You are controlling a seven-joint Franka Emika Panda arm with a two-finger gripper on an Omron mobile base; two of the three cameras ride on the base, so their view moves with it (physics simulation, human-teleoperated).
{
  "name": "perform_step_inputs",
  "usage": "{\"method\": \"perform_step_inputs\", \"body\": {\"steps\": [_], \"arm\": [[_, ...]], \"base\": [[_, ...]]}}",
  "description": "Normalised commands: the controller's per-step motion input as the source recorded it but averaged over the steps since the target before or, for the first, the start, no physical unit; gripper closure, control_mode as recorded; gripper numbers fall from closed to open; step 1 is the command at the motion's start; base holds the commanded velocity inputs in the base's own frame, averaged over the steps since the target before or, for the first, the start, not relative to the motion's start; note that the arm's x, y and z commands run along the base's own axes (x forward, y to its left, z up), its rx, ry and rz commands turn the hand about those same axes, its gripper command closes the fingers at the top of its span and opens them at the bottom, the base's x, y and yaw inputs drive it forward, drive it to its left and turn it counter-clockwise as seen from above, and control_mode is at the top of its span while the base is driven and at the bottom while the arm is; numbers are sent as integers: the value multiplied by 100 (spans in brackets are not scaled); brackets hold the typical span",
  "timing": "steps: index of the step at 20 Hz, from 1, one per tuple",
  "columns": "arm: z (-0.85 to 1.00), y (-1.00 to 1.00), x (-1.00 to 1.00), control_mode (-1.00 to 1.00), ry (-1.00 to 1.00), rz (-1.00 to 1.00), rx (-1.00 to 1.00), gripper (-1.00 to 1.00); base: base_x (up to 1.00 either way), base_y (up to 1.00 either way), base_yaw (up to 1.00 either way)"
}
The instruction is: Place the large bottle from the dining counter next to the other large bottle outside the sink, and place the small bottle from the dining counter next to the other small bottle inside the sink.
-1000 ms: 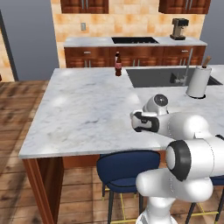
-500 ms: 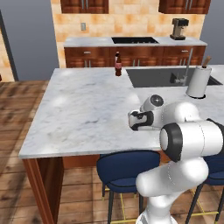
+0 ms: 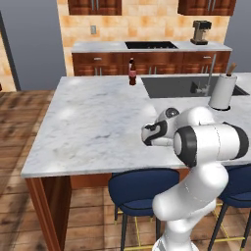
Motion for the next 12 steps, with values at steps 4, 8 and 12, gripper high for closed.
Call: {"method": "perform_step_inputs", "body": {"steps": [4,8,12], "arm": [[-9,-2,21,-100,0,0,0,-100],[-8,0,22,-100,0,0,0,-100],[-7,0,22,-100,0,0,0,-100]], "base": [[0,0,0],[0,0,0],[0,0,0]]}}
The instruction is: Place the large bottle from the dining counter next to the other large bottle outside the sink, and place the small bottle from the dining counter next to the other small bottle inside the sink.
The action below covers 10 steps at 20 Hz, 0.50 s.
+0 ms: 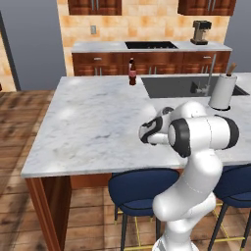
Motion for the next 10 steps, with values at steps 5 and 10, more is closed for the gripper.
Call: {"method": "perform_step_inputs", "body": {"steps": [5,10], "arm": [[-8,0,24,-100,0,0,0,-100],[-7,-1,25,-100,0,0,0,-100]], "base": [[0,0,0],[0,0,0]]}}
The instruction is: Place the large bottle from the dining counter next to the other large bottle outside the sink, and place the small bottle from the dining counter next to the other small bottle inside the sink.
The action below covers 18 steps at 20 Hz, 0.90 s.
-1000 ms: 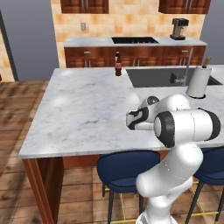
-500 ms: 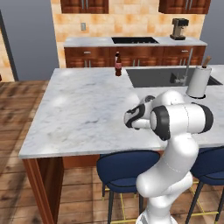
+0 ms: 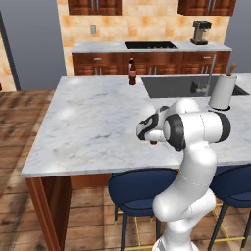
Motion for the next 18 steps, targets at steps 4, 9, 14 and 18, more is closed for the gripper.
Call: {"method": "perform_step_inputs", "body": {"steps": [4,9,14,18], "arm": [[-2,-1,21,-100,0,0,0,100],[0,-19,0,-100,0,0,0,100],[10,-13,-2,-100,0,0,0,100],[54,0,-22,-100,0,0,0,100]], "base": [[0,0,0],[0,0,0],[0,0,0],[0,0,0]]}}
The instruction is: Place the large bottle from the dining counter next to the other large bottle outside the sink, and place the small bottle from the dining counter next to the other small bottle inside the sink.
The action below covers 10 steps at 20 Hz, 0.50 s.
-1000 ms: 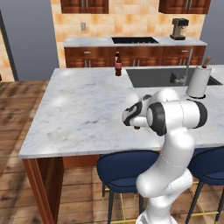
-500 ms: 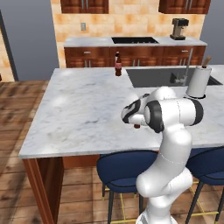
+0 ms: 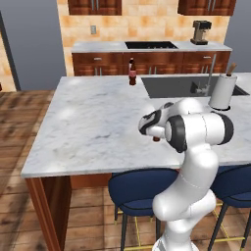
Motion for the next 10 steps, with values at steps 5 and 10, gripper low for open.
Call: {"method": "perform_step_inputs", "body": {"steps": [5,10], "arm": [[50,0,-29,-100,0,0,0,100],[18,0,-24,-100,0,0,0,100]], "base": [[0,0,0],[0,0,0]]}}
